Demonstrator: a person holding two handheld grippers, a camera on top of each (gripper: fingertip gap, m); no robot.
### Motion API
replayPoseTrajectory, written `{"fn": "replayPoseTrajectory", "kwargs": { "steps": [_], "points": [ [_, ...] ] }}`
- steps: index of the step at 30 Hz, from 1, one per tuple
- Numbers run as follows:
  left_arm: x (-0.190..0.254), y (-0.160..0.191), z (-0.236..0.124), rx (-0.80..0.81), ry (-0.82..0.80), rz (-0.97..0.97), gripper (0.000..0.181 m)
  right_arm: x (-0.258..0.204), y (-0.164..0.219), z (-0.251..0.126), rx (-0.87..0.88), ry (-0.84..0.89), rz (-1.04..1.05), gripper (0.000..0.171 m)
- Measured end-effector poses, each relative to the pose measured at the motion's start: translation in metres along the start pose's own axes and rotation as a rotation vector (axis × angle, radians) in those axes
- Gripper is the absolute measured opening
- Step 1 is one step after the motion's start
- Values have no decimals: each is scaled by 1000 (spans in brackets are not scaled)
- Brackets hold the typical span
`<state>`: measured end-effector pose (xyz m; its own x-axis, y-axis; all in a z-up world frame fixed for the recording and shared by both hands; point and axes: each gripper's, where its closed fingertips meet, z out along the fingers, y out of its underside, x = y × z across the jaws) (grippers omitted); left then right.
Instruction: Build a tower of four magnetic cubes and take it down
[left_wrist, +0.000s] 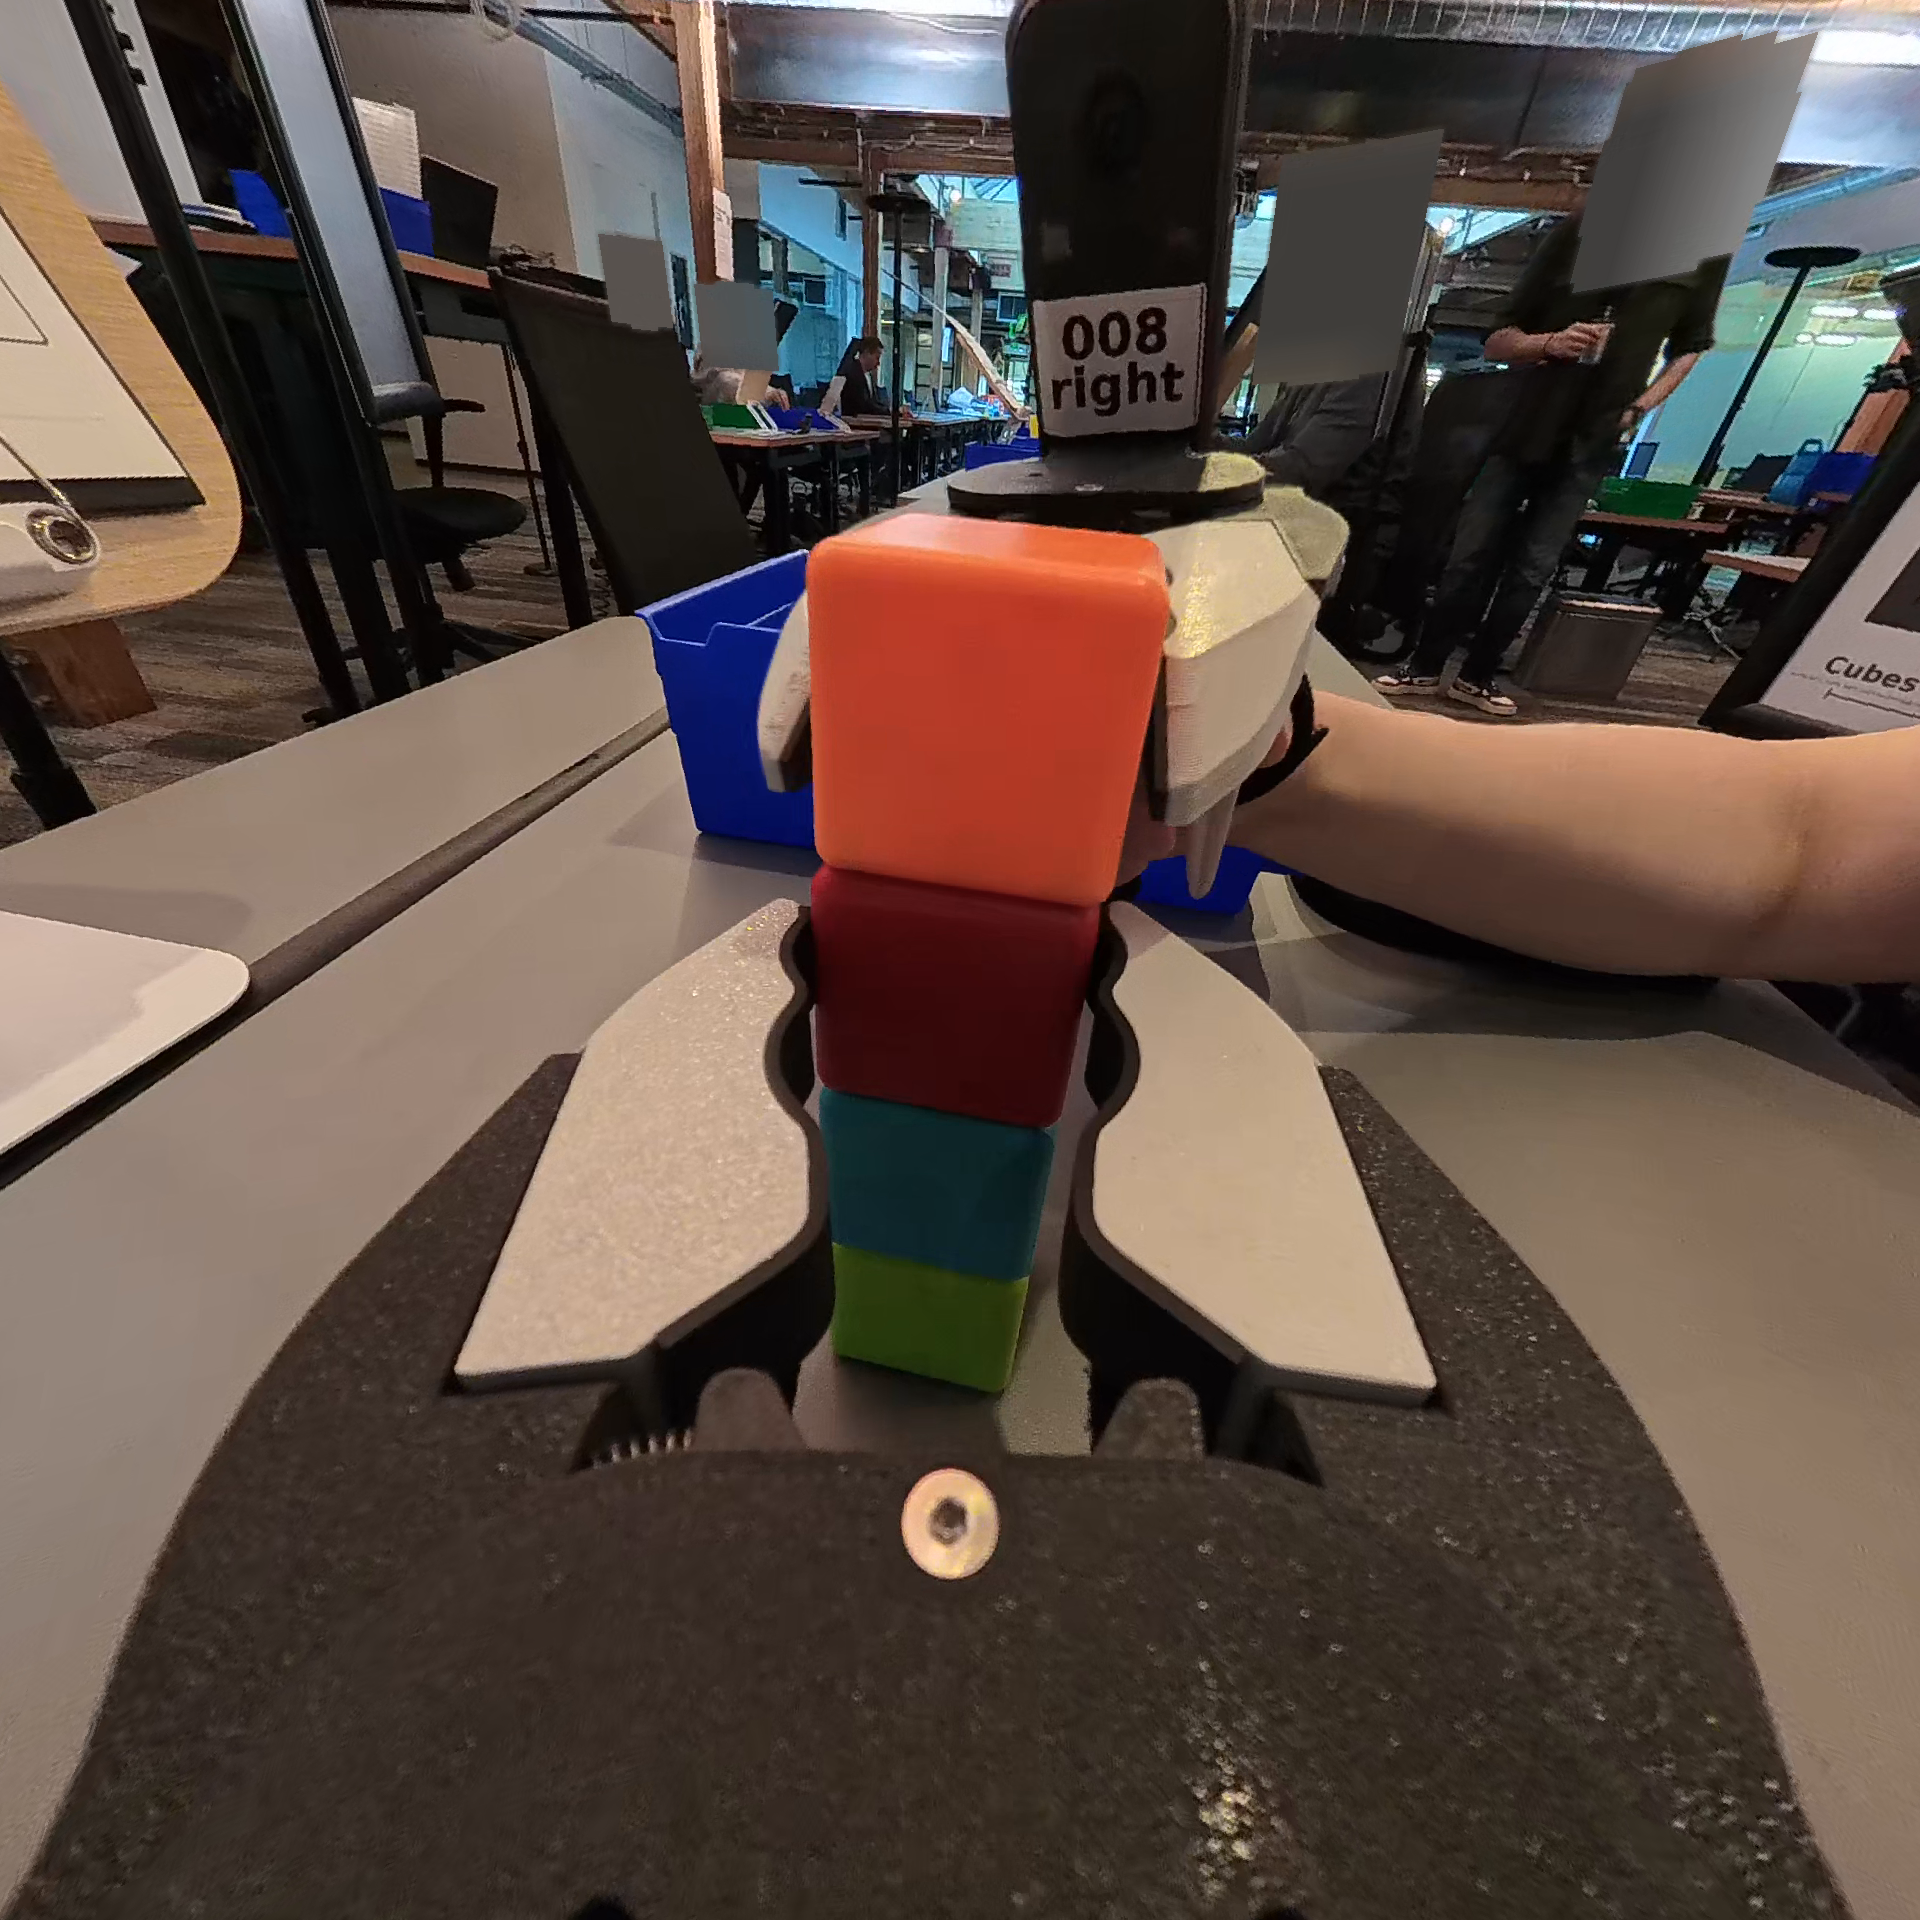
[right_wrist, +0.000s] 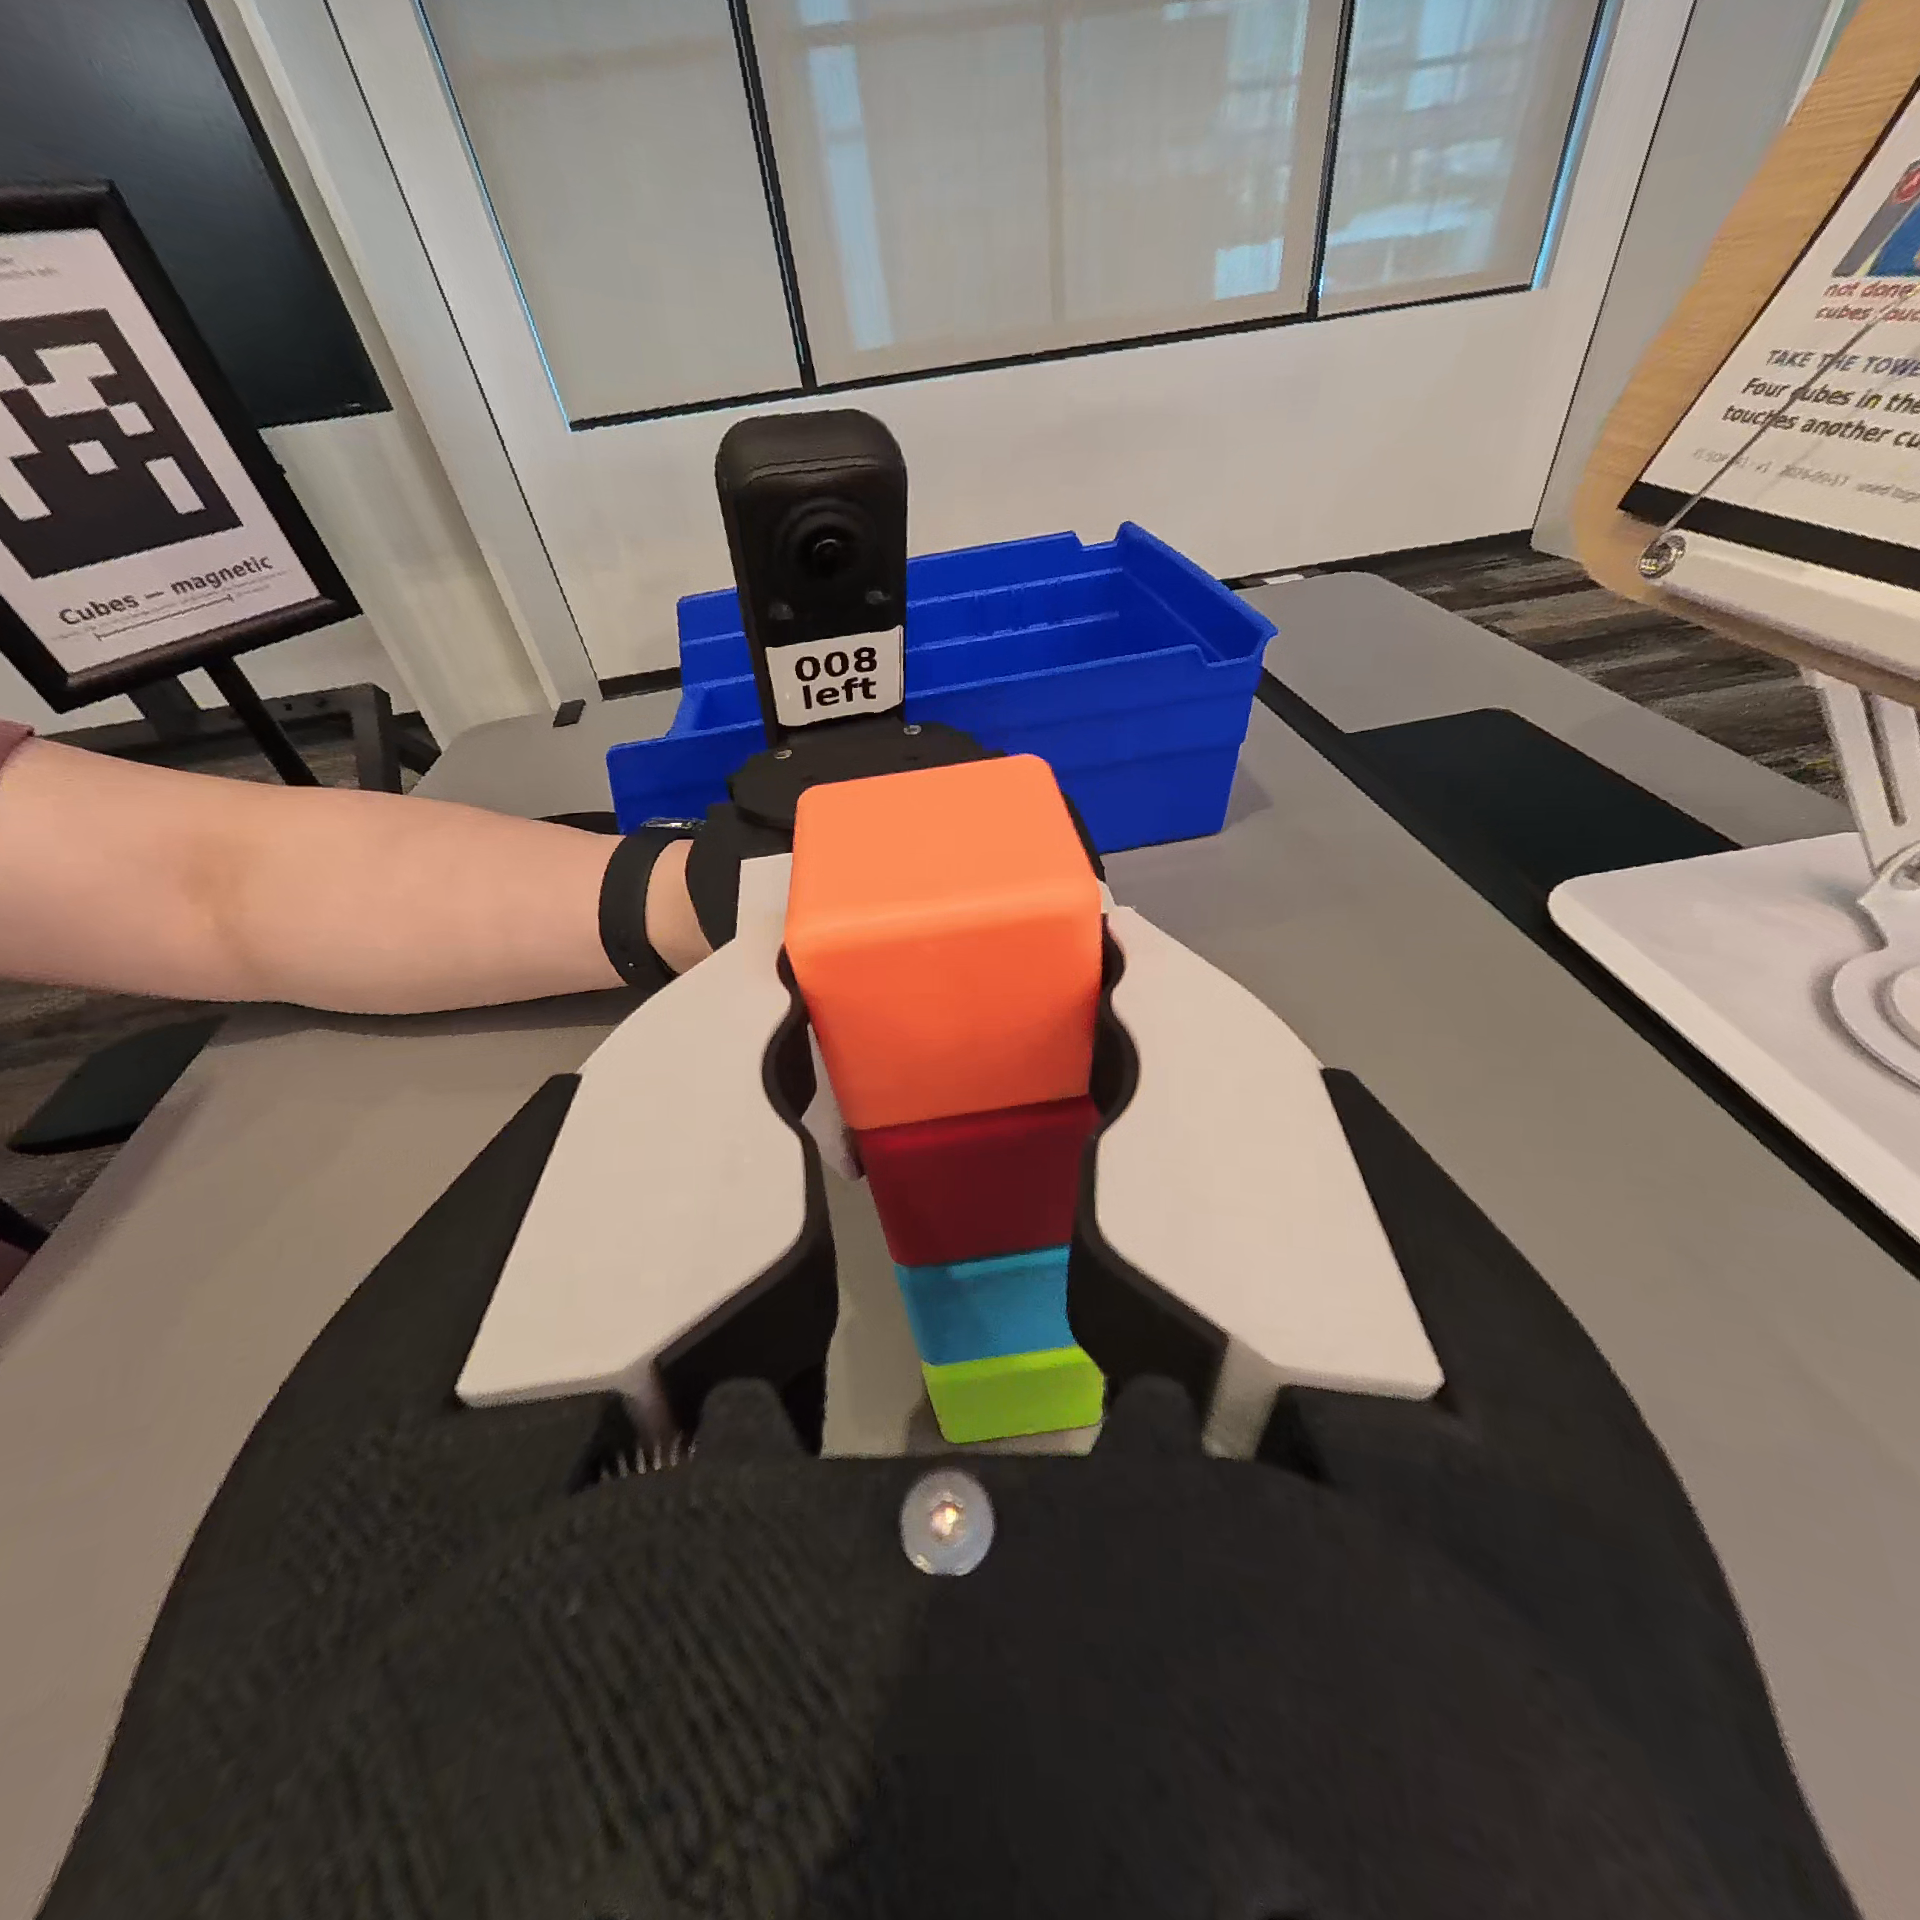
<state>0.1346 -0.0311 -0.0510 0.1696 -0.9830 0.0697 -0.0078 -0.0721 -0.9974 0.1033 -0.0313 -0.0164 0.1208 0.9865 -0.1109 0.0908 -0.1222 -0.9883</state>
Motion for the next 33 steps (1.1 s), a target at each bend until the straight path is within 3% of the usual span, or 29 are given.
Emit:
{"fn": "replayPoseTrajectory", "kwargs": {
  "steps": [2,4,7,29,33],
  "points": [
    [0,0,0,-5,-6,7,50,0,0,0,-2,-5,1,51],
    [-3,2,2,-22,-45,34,63,0,0,-1,1,-11,5,52],
    [1,7,7,-35,-29,60,50,0,0,-2,5,-18,10,52],
    [5,3,6,-12,20,5,49,-1,-3,-6,7,1,-12,51],
    [7,4,8,-31,23,25,49,-9,-35,-12,144,-33,50,51]
  ]
}}
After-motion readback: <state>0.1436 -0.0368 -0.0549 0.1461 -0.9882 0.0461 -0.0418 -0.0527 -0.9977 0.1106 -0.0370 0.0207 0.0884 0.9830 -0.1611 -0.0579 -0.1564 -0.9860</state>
